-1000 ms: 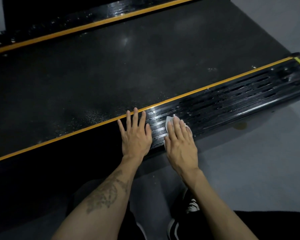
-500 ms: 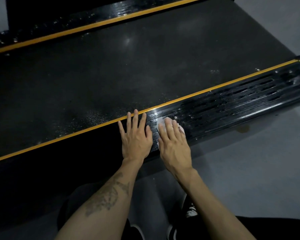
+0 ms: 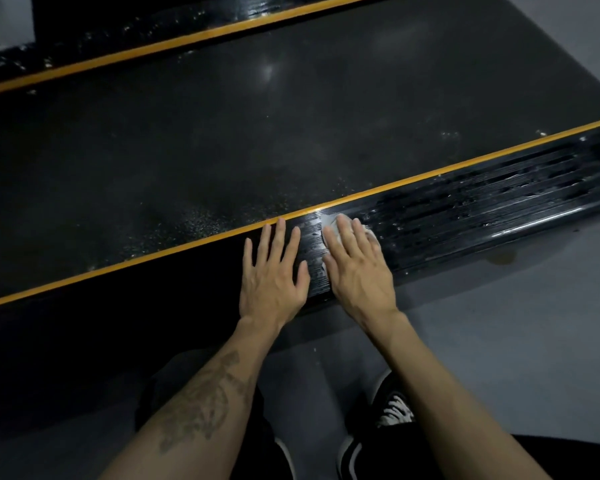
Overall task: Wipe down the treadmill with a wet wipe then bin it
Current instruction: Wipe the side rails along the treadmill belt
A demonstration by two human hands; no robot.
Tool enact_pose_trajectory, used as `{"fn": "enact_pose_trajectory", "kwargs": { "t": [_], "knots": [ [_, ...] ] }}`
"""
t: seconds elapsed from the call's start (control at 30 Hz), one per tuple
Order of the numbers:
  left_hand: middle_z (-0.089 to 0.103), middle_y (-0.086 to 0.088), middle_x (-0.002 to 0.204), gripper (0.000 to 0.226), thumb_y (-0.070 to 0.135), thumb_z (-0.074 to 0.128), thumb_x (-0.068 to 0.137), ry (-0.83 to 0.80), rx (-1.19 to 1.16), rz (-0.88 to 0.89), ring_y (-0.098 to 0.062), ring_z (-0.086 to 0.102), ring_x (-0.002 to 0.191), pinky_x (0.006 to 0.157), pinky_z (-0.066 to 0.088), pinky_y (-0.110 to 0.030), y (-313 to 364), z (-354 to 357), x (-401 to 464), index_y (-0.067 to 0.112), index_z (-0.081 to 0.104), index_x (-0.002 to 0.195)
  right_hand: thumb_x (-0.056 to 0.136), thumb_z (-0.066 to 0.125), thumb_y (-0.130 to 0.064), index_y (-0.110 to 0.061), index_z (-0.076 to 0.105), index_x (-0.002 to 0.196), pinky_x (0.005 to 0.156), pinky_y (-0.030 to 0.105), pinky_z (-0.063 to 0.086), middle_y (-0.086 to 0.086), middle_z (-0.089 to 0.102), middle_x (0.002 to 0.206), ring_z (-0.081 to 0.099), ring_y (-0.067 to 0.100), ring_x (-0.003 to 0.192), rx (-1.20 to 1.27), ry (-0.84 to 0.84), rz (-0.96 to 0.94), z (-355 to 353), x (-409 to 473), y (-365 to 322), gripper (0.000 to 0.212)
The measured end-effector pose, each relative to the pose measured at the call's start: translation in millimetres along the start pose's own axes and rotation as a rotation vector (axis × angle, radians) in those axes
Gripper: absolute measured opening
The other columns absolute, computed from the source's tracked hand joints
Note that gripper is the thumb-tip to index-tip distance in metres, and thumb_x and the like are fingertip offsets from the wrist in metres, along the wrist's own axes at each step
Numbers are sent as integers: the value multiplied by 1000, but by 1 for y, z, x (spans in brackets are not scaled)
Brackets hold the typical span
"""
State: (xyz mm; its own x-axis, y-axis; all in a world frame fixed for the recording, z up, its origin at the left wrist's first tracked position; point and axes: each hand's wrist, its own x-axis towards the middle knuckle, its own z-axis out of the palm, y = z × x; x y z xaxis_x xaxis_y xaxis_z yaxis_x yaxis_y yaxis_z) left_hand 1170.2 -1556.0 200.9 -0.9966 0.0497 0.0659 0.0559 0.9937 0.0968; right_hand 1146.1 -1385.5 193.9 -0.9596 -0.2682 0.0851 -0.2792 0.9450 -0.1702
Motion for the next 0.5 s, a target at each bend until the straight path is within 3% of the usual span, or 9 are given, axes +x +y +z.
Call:
{"fn": "enact_pose_trajectory", "kwargs": {
  "t": [0.13, 0.37, 0.5],
  "knots": [
    [17, -7, 172, 65, 44, 26, 102, -10, 9, -15, -27, 12, 159, 124, 16, -60, 2, 1, 2, 20, 27, 163, 109, 25, -36, -9, 36, 158, 125, 47, 24, 16, 26, 167, 22, 33, 155, 40, 70, 154, 3, -14, -8, 56],
    [10, -5, 173, 65, 43, 24, 102, -17, -4, -42, -26, 6, 160, 125, 14, -59, 3, 1, 4, 22, 24, 163, 107, 21, -38, -9, 38, 156, 123, 48, 29, 15, 29, 166, 25, 33, 154, 19, 0, -37, -1, 5, -4, 60],
    [8, -4, 173, 65, 45, 22, 103, -20, -11, -45, -25, 5, 160, 126, 12, -58, 1, 3, 6, 22, 21, 164, 108, 24, -38, -7, 33, 159, 126, 47, 23, 16, 24, 167, 21, 33, 155, 38, 37, 102, -1, -4, 1, 60]
  ]
}}
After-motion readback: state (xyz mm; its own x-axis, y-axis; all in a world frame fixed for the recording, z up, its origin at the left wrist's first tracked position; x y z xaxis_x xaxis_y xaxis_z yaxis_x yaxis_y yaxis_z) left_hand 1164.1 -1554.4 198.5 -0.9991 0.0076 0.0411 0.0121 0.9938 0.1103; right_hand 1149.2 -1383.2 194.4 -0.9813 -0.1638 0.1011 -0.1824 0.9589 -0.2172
